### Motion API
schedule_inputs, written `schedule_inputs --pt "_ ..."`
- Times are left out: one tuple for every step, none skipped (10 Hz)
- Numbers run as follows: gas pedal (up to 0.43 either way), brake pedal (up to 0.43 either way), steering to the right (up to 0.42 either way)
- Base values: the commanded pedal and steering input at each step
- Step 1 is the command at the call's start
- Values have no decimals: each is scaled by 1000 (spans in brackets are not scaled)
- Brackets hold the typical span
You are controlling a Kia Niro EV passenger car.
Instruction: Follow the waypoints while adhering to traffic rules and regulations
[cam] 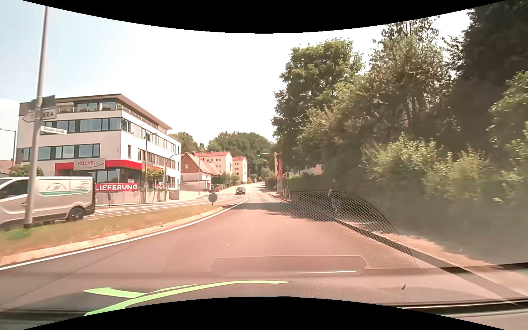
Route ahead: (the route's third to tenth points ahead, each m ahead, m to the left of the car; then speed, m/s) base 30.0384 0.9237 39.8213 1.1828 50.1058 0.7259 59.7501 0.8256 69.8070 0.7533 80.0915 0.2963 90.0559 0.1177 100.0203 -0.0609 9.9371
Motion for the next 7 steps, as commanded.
schedule_inputs --pt "189 0 5" --pt "189 0 5" --pt "189 0 4" --pt "189 0 3" --pt "189 0 2" --pt "189 0 2" --pt "189 0 1"
